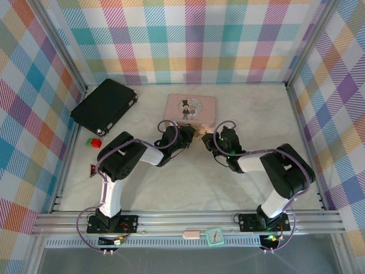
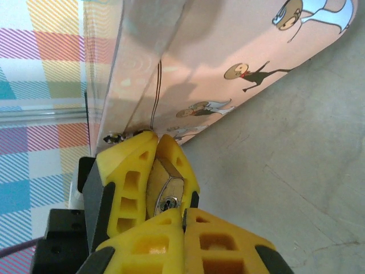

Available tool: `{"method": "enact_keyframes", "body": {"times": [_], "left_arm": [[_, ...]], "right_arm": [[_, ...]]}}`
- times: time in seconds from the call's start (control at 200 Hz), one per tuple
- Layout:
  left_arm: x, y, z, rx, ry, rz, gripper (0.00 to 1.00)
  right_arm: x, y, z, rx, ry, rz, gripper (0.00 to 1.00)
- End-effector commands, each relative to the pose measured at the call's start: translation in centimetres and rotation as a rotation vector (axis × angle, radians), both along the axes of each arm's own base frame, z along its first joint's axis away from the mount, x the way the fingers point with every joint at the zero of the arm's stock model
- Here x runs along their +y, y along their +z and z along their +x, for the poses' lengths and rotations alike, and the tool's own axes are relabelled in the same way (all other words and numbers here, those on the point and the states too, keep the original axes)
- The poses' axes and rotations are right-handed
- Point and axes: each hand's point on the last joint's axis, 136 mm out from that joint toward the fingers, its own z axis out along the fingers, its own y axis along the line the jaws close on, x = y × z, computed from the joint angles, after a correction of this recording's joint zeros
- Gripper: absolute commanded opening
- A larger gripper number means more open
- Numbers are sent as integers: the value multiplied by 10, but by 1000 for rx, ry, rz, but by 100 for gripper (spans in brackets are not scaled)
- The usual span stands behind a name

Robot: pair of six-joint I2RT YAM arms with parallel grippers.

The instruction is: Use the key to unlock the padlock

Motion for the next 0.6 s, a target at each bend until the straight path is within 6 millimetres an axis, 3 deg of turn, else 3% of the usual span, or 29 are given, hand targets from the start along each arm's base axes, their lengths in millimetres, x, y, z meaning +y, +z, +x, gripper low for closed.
{"method": "enact_keyframes", "body": {"times": [0.0, 0.2, 0.595], "left_arm": [[-51, 56, -33, -106, -194, -110, 0], [-53, 57, -32, -106, -202, -144, 0], [-62, 75, -49, -131, -297, -202, 0]], "right_arm": [[32, 32, -26, -116, 220, 11, 0], [26, 29, -16, -137, 231, 9, 0], [29, 24, 12, -117, 260, 41, 0]]}}
